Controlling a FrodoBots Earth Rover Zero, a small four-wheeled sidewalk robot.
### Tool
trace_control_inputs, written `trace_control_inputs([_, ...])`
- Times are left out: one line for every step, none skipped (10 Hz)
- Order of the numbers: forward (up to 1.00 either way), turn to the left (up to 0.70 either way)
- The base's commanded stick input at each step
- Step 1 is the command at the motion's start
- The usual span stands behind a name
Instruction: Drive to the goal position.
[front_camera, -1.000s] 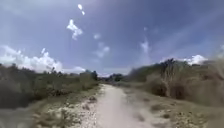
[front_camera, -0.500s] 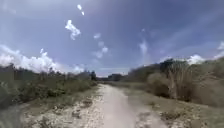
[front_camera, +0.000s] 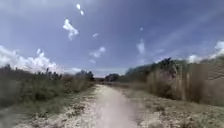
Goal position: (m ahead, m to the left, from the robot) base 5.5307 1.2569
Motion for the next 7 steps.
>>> trace_control_inputs([0.85, 0.04])
trace_control_inputs([0.85, 0.04])
trace_control_inputs([0.85, 0.04])
trace_control_inputs([0.85, 0.04])
trace_control_inputs([0.85, 0.04])
trace_control_inputs([0.85, 0.04])
trace_control_inputs([0.85, 0.13])
